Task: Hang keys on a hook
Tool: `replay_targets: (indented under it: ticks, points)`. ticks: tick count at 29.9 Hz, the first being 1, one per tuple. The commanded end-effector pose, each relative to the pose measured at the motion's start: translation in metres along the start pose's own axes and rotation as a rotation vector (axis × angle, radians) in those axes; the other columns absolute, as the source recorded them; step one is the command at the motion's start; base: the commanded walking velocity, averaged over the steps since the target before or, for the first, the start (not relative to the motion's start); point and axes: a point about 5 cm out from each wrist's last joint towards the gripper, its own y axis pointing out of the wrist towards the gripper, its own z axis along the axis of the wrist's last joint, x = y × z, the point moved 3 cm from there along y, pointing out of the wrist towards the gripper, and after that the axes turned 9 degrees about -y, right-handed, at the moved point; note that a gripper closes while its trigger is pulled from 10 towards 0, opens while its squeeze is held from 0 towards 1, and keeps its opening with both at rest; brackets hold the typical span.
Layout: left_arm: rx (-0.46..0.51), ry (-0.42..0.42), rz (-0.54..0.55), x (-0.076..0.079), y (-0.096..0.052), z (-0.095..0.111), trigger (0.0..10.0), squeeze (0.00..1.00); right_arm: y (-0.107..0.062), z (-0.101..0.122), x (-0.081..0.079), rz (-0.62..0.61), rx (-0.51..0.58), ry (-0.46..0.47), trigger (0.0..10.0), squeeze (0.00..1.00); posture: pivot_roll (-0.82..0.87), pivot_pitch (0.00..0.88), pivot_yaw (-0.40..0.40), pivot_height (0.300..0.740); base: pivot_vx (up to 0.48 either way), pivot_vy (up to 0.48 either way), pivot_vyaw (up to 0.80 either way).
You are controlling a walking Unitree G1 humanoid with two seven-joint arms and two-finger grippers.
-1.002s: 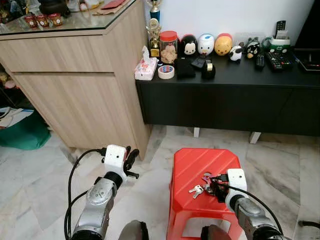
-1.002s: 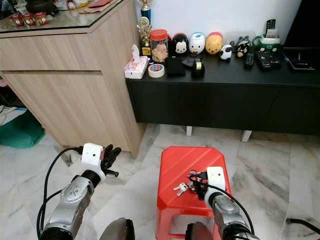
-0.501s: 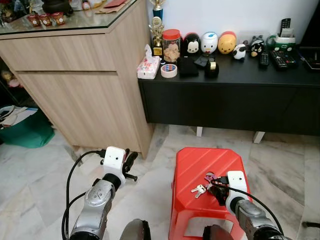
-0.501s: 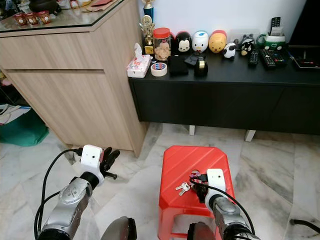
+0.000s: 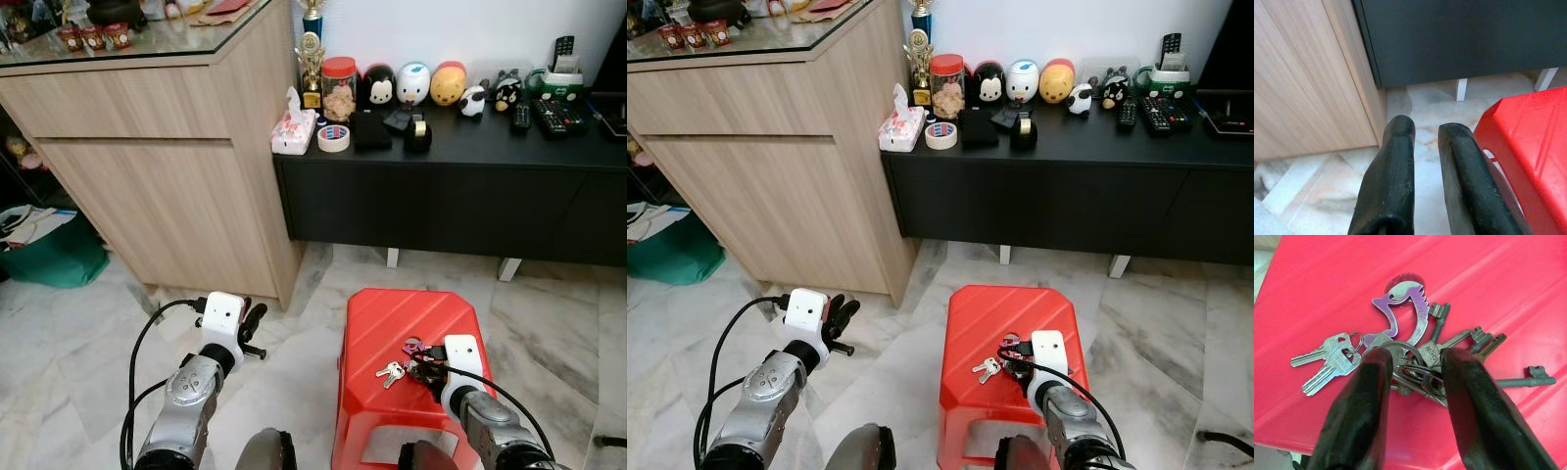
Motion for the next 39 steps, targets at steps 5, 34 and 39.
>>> replay_targets:
  ticks: [5,34,39]
  points:
    - [-0.004,0.003,0.021,-0.009,0.002,-0.003,10.0,0.0,0.001,0.003,-0.002,0.003,0.003,0.01,0.0,0.0,0.03,0.028,0.097,0.62,0.0,0.0,0.0]
    - [-0.032,-0.003,0.04,-0.014,0.014,-0.011,10.0,0.0,0.003,0.013,-0.016,0.011,0.074,0.103,10.0,0.0,0.02,0.01,0.087,0.62,0.0,0.0,0.0]
    - [-0.031,0.001,0.048,-0.018,0.014,-0.01,10.0,0.0,0.003,0.033,-0.003,-0.007,0.149,0.111,10.0,1.0,0.02,0.008,0.088,0.62,0.0,0.0,0.0]
